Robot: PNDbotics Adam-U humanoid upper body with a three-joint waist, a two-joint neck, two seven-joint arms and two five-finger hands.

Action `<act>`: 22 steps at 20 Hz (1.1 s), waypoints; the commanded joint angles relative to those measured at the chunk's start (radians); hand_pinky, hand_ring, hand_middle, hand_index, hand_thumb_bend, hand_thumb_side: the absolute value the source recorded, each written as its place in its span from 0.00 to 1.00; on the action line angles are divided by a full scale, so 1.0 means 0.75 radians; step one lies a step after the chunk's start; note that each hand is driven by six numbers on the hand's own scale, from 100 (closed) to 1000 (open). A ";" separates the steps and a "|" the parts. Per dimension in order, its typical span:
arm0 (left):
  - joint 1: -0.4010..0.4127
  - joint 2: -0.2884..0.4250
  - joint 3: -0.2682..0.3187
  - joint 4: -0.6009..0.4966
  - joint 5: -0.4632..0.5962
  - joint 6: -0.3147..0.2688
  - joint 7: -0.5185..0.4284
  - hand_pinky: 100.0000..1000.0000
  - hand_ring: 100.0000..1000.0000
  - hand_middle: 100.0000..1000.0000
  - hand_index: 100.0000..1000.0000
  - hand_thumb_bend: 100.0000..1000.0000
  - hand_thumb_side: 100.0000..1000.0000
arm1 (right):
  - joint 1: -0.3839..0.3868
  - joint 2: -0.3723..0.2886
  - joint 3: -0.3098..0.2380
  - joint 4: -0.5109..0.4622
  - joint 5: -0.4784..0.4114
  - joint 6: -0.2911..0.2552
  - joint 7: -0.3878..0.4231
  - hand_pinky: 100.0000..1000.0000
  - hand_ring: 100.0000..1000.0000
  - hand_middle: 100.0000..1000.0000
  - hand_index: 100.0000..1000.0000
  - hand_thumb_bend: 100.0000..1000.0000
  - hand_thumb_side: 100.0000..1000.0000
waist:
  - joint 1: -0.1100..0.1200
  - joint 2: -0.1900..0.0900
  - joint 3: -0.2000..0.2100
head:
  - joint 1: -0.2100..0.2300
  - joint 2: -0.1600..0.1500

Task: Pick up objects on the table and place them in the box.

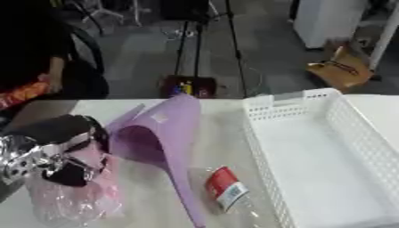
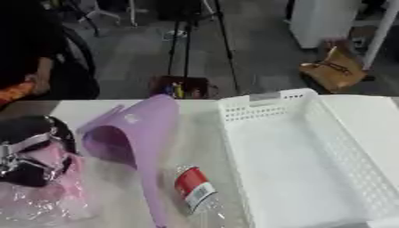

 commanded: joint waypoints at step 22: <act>-0.438 0.082 -0.037 -0.016 -0.040 0.005 -0.193 0.27 0.42 0.60 0.63 0.00 0.47 | 0.010 -0.116 0.027 -0.025 0.019 -0.063 -0.115 0.62 0.52 0.48 0.48 0.00 0.63 | 0.041 -0.129 0.029 | -0.002 0.084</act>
